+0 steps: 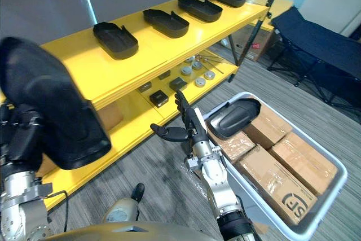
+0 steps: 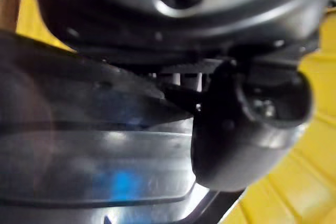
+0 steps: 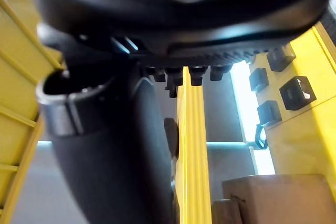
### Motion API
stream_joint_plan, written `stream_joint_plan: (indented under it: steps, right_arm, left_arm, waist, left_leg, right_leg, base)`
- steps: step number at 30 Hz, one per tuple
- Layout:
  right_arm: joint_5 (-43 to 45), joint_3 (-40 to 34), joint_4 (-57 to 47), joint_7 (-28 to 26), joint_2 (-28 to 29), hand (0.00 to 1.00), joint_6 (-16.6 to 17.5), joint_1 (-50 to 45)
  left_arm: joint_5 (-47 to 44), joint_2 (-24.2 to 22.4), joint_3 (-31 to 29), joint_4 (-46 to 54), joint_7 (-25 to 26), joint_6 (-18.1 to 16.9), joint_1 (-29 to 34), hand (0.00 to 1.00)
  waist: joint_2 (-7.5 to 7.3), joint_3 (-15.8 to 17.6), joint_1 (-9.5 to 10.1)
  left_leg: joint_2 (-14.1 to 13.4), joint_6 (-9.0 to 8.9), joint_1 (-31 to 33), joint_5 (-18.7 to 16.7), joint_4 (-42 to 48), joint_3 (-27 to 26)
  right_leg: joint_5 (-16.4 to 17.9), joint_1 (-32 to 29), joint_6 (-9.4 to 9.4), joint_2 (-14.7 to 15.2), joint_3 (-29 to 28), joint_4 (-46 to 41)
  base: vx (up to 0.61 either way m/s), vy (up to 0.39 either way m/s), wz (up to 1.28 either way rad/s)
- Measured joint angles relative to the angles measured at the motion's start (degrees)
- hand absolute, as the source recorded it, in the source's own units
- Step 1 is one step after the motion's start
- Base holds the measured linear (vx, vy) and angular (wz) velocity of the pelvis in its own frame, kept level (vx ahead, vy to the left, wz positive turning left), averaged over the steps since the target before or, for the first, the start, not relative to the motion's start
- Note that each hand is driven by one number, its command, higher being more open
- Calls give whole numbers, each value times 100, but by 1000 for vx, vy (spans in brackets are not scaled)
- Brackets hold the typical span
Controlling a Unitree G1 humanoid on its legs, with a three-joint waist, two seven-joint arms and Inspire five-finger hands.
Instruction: Walk over and take three plastic housings, then place them on the shelf
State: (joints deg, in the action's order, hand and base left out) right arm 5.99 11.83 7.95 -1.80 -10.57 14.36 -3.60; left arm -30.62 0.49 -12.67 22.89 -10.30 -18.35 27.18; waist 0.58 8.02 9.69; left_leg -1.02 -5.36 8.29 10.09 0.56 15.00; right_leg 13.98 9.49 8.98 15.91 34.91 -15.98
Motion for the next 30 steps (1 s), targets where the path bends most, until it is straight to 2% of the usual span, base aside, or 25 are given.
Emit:
stream_joint_plan:
  steps: [3,5,7,9,10,14,16,17,18,19,21,22,23,24,25,26,27,28,29,30]
  right_arm:
    - [2,0,22,-74,-122,100,4,3]
    - [3,18,23,-164,-221,100,10,45]
    - [3,35,23,-257,-260,100,161,59]
    - [36,85,22,-285,-257,100,309,60]
    - [242,131,13,-288,-202,100,380,78]
    - [253,114,8,-165,24,100,398,229]
    - [249,117,-60,-88,201,100,416,227]
    - [241,119,-126,-50,259,100,423,179]
    - [223,122,-164,-31,288,100,490,177]
    - [206,123,-169,44,273,100,588,227]
    - [110,113,-169,211,314,100,811,372]
    - [110,108,-169,282,357,100,905,614]
    - [109,103,-171,329,348,100,983,752]
    - [109,16,-233,416,300,100,1179,1000]
    - [114,-107,-422,496,190,100,1278,1234]
    - [117,-200,-581,518,114,100,1309,1324]
    - [139,-443,-951,556,-26,100,1457,1440]
    - [253,-691,-1371,581,-138,100,1645,1487]
    - [315,-793,-1578,594,-168,100,1729,1489]
    - [445,-919,-1936,591,-217,100,1889,1488]
  left_arm:
    - [1,58,308,-109,-121,0,-93,0]
    - [-36,58,370,-252,-73,-3,-160,0]
    - [-35,58,375,-392,52,-4,-150,0]
    - [-35,58,369,-510,194,-5,-99,0]
    - [-38,58,345,-510,230,-4,-13,0]
    - [-40,38,87,-509,182,4,23,0]
    - [-29,33,-189,-464,143,4,23,0]
    - [-20,37,-315,-444,145,2,24,0]
    - [-30,24,-468,-450,164,-12,8,0]
    - [-41,-41,-520,-553,252,-8,-64,0]
    - [-31,0,-533,-470,332,-14,-35,0]
    - [-32,22,-534,-451,441,-18,-90,0]
    - [-45,21,-531,-453,513,-17,-142,0]
    - [-49,21,-500,-452,602,-18,-316,0]
    - [-53,26,-472,-452,656,-18,-562,0]
    - [-61,41,-407,-453,703,-18,-700,0]
    - [-94,64,-299,-458,755,-22,-962,0]
    - [-170,74,-162,-461,758,-36,-1173,0]
    - [-216,80,-97,-461,757,-44,-1235,0]
    - [-250,83,31,-477,757,-49,-1284,0]
  waist:
    - [152,86,-56]
    - [235,146,-5]
    - [284,220,31]
    - [254,334,80]
    - [172,392,119]
    - [43,453,133]
    - [-88,420,192]
    - [-153,388,261]
    - [-223,350,300]
    - [-164,275,271]
    - [-165,211,276]
    - [-140,225,264]
    - [-98,242,249]
    - [-1,264,178]
    - [53,273,101]
    - [86,285,75]
    - [143,289,5]
    - [188,284,-126]
    - [198,284,-194]
    - [184,276,-302]
  left_leg:
    - [43,61,178,269,-67,-127]
    - [10,63,185,288,-64,-133]
    - [-19,128,236,229,12,-153]
    - [-18,186,265,87,222,-205]
    - [30,164,290,-1,369,-205]
    - [233,133,383,-158,647,-271]
    - [348,338,638,-476,1251,-564]
    - [429,478,740,-800,1640,-732]
    - [525,396,762,-1061,1902,-770]
    - [638,512,738,-1090,1946,-621]
    - [647,610,533,-1052,1627,-491]
    - [649,715,355,-1013,1450,-373]
    - [637,731,252,-1006,1369,-320]
    - [624,760,63,-992,1237,-148]
    - [622,782,-93,-979,1101,1]
    - [623,782,-148,-979,1062,71]
    - [623,779,-189,-985,1050,263]
    - [626,778,-187,-1017,1059,517]
    - [628,780,-183,-1044,1086,621]
    - [646,725,-192,-1154,1221,757]
  right_leg:
    - [-21,-87,33,-25,43,-86]
    - [33,-123,-40,-92,-84,-75]
    - [73,-135,-56,-127,-68,-95]
    - [81,-58,-53,-138,-60,-94]
    - [99,11,-24,-107,-22,-92]
    - [197,218,81,74,138,-68]
    - [229,376,112,117,166,121]
    - [265,521,201,119,164,250]
    - [123,598,191,190,48,-124]
    - [-148,170,-6,463,-290,-1095]
    - [-550,-294,-143,583,-798,-1989]
    - [-233,-534,-172,526,-955,-2367]
    - [-37,-641,-213,438,-1018,-2467]
    - [268,-818,-422,210,-1033,-2450]
    - [411,-1079,-656,-47,-1155,-2267]
    - [458,-1248,-739,-182,-1277,-2183]
    - [465,-1639,-799,-446,-1666,-1992]
    - [425,-2018,-747,-677,-2139,-1767]
    - [377,-2138,-693,-776,-2403,-1623]
    - [177,-2254,-589,-935,-2834,-1222]
  base:
    - [-43,-13,41]
    - [-112,-8,13]
    - [-100,-11,2]
    - [-80,4,2]
    - [-43,10,11]
    - [1,47,31]
    - [48,106,39]
    - [141,81,26]
    - [209,121,56]
    - [197,122,56]
    - [182,125,42]
    - [196,58,22]
    - [206,28,30]
    - [159,19,47]
    - [139,11,56]
    - [91,-33,70]
    - [105,-77,93]
    - [114,-97,105]
    - [130,-145,115]
    - [126,-196,95]
